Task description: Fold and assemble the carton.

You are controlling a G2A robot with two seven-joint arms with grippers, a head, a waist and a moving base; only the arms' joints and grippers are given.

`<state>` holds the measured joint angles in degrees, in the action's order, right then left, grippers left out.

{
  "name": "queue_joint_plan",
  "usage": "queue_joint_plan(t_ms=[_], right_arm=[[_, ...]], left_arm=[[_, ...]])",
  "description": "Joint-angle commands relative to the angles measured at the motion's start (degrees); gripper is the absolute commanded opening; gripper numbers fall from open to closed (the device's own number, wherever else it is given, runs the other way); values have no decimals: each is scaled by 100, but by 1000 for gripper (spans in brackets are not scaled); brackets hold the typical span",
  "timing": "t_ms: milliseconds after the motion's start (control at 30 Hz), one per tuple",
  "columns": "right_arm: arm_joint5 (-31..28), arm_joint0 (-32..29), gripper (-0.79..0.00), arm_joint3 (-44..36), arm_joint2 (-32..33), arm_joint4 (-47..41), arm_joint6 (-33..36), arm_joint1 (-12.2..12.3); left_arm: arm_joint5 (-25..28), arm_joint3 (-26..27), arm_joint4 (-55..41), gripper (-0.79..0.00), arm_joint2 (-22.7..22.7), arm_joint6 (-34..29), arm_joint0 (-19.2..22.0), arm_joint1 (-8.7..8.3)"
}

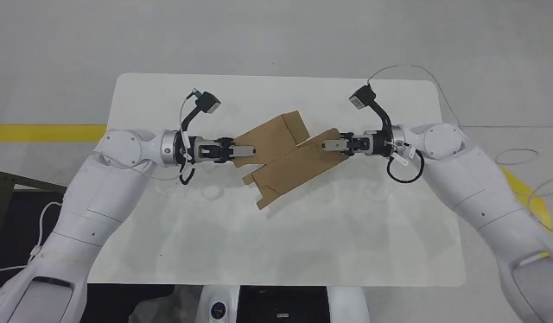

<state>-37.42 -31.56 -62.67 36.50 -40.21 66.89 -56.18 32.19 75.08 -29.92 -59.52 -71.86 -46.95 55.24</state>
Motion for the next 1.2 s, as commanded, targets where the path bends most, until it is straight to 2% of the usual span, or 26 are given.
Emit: queue_joint_plan(t_ms=[0,433,467,500,533,600,900,1100,1167], right_arm=[[6,-21,0,-76,-6,-48,6,14],[15,-43,0,-353,-56,-35,15,112],[15,-42,-68,-368,-71,-21,15,118],[16,-40,-222,-380,-86,-7,16,126],[13,-40,-323,-393,-99,4,14,135],[6,-40,-416,-429,-128,33,6,156],[-16,-14,-600,-576,-278,51,-15,248],[-71,28,-785,-618,-391,28,-71,290],[-85,44,-785,-617,-431,10,-85,301]], left_arm=[[12,-3,6,-785,1,-5,2,6],[-9,-23,42,-785,-24,-7,-12,32],[-13,-19,45,-785,-28,-7,-15,33],[-16,-15,48,-785,-33,-7,-19,34],[-19,-15,56,-785,-40,-2,-22,34],[-24,-10,72,-785,-56,5,-33,34],[-65,28,108,-785,-125,1,-94,29],[-62,26,113,-785,-160,-24,-119,29],[-72,17,112,-785,-169,-33,-123,30]])
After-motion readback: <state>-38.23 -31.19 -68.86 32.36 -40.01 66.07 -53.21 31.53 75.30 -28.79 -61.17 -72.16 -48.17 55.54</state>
